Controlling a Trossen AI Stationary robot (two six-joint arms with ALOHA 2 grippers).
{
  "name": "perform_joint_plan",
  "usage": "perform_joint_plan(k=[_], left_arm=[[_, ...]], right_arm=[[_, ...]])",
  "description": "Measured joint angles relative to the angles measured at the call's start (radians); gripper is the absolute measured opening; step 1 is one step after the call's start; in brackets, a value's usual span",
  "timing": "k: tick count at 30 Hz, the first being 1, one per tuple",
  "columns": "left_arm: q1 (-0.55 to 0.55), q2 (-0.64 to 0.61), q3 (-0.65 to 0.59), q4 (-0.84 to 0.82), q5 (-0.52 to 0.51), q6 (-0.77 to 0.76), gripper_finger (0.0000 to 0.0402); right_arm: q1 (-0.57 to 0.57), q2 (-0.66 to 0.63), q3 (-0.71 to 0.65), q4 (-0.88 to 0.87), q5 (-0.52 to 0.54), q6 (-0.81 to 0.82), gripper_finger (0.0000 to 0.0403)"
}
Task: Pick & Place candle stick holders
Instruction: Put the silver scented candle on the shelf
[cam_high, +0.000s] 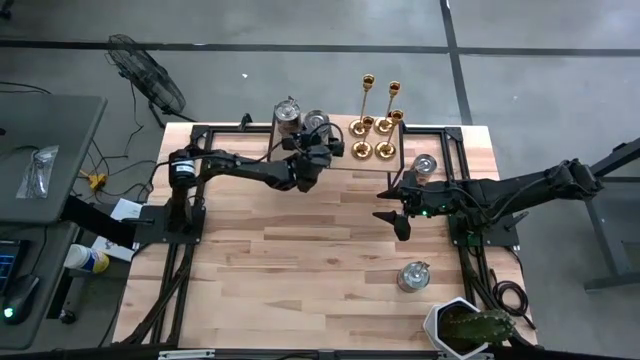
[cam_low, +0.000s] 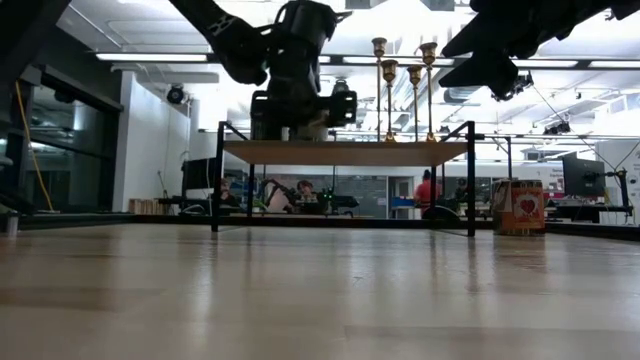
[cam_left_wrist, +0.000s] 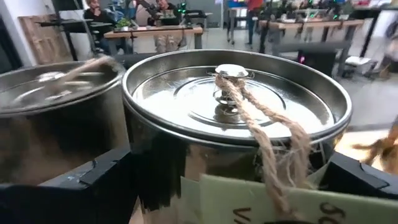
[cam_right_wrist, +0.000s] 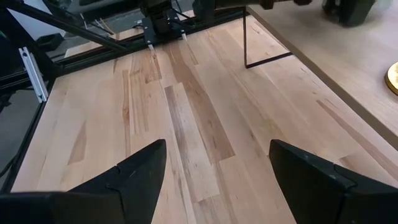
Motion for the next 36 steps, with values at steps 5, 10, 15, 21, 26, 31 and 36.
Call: perform_joint_plan(k=[5,10,15,21,26,31,36], left_arm=[[0.011,0.027,0.023,0.005,-0.007,0.025,0.0356],[0.013,0.027,0.027,-0.013,-0.031,0.005,0.0356],[0.020,0.027,0.027,-0.014,-0.032,-0.006,0.0356],[0.025,0.027,0.027,-0.015,-0.030,-0.009,0.0358],[0.026,0.027,0.027,-0.018,-0.027,-0.024,0.0365],[0.026,0.027,0.027,-0.041,0.006,-0.025,0.0368],[0.025,0.027,0.026,-0.038,0.007,-0.035,0.0371]], right_arm=[[0.000,0.000,0.000,0.000,0.000,0.000,0.0278],[0.000,0.000,0.000,0.000,0.000,0.000,0.0278],[0.000,0.000,0.000,0.000,0.000,0.000,0.0278],[0.000,0.000,0.000,0.000,0.000,0.000,0.0278],[0.000,0.000,0.000,0.000,0.000,0.000,0.0278],[0.000,0.000,0.000,0.000,0.000,0.000,0.0278],[0.000,0.000,0.000,0.000,0.000,0.000,0.0278]])
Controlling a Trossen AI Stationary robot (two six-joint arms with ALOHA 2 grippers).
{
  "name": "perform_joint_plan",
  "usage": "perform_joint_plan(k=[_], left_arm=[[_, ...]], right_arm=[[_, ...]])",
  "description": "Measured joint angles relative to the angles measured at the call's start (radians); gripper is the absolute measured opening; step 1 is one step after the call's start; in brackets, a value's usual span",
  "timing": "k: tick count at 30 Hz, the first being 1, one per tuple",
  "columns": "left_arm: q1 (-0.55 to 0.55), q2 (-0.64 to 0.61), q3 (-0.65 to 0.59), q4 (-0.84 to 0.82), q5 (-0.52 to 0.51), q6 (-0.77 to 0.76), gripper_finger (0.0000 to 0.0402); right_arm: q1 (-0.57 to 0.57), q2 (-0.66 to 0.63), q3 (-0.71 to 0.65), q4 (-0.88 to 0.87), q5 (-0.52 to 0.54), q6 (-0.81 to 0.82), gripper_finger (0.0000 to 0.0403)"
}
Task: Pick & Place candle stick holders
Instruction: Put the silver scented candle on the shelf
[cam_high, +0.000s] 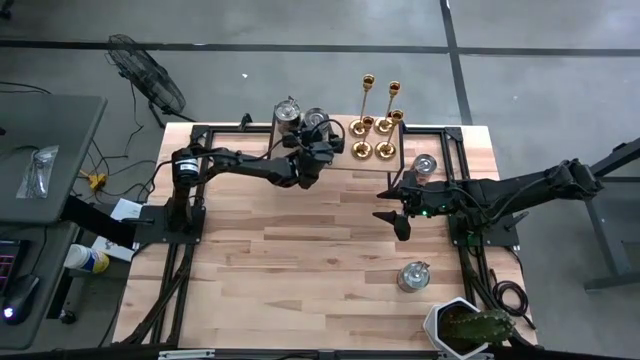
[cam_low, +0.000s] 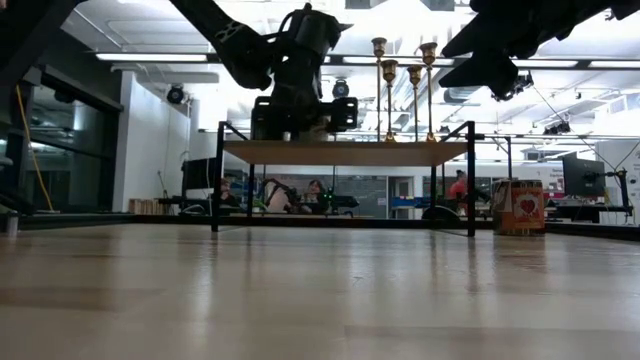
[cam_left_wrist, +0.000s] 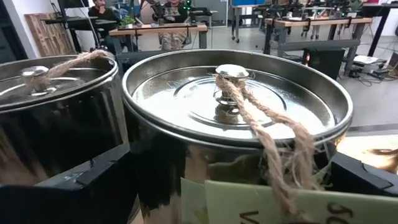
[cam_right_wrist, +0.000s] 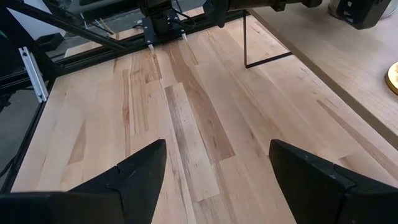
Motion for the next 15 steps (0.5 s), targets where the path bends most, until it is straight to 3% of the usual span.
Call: perform_joint_plan(k=[15], left_arm=[[0.000,0.000,-0.001,0.001,-0.044,-0.032,0.0373]], right_arm=[[0.000,0.000,0.000,0.000,0.000,0.000,0.0278]])
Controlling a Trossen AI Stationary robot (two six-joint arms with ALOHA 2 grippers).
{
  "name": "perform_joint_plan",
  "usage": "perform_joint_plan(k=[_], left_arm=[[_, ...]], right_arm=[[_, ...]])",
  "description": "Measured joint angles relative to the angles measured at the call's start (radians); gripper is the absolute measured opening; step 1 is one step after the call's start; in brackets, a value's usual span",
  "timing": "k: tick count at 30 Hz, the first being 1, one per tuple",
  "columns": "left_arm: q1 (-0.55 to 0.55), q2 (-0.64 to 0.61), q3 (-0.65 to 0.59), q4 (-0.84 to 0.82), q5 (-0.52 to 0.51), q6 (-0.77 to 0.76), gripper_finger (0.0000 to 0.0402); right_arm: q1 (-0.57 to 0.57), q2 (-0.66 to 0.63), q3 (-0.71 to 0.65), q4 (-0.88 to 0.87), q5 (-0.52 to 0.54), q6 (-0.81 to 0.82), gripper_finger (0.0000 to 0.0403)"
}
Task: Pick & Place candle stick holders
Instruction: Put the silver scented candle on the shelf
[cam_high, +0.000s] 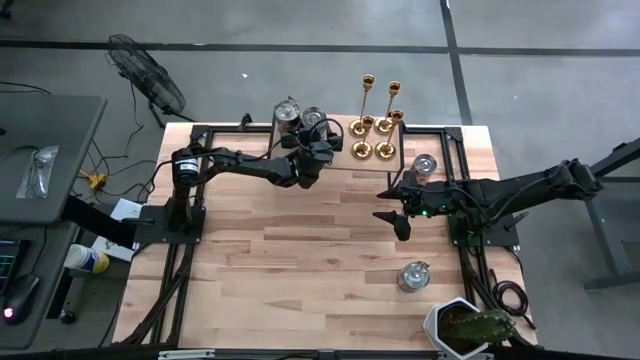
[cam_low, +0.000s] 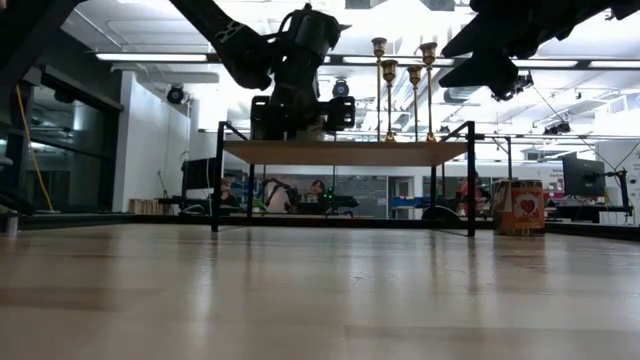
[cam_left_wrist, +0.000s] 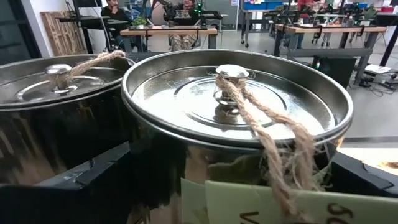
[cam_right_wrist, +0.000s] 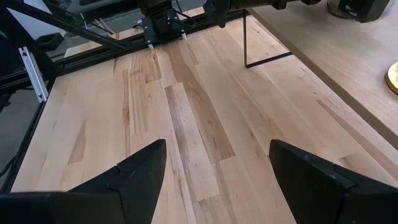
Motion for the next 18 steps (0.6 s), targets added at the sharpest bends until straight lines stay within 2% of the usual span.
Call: perform_joint_plan(k=[18], left_arm=[[-0.007,0.000,0.000,-0.024,0.004,-0.009,0.0373]], right_arm=[[0.000,0.000,0.000,0.000,0.000,0.000,0.0278]])
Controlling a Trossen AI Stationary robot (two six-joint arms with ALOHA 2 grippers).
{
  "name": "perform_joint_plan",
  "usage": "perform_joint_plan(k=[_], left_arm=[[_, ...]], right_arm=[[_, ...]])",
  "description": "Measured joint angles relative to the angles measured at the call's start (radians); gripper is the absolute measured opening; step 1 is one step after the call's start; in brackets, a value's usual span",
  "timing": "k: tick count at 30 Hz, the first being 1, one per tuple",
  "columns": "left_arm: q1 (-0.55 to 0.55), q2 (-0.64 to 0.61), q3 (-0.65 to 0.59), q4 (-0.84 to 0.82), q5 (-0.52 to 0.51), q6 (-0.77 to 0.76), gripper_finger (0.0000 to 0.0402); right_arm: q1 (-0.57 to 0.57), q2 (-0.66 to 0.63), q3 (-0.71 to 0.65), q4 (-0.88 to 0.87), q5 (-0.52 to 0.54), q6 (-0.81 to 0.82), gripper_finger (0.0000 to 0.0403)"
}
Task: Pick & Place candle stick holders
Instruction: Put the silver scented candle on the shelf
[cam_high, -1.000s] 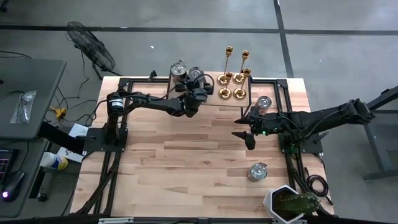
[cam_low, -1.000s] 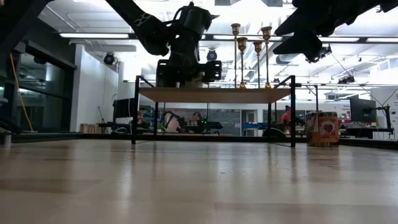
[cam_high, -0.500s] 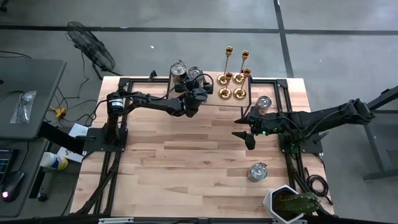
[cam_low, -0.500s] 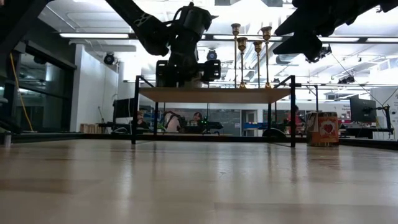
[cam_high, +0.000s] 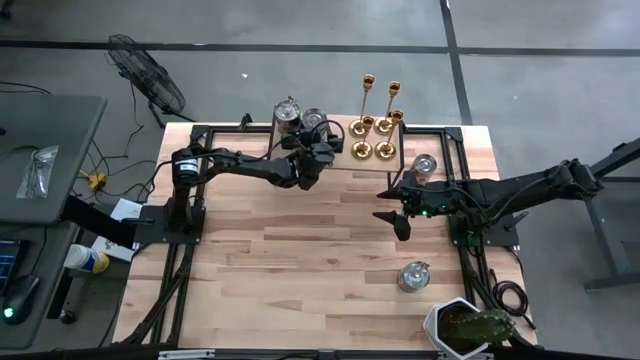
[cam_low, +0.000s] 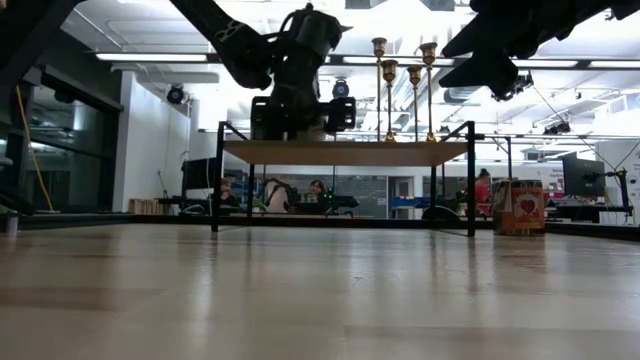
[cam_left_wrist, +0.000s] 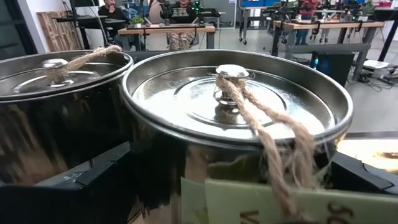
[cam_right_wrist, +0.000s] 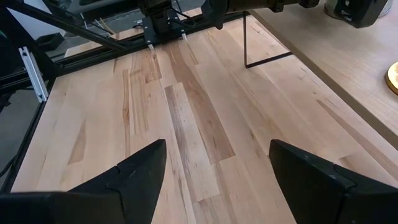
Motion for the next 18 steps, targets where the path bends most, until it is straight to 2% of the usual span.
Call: perform_joint_plan(k=[14,18], left_arm=[[0.000,-0.002,0.000,-0.002,0.112,-0.001,0.0373],[0.000,-0.002,0.000,-0.003,0.113,-0.001,0.0373]], right_arm=[[0.000,0.000,0.000,0.000,0.000,0.000,0.0278],[0.000,0.000,0.000,0.000,0.000,0.000,0.0278]])
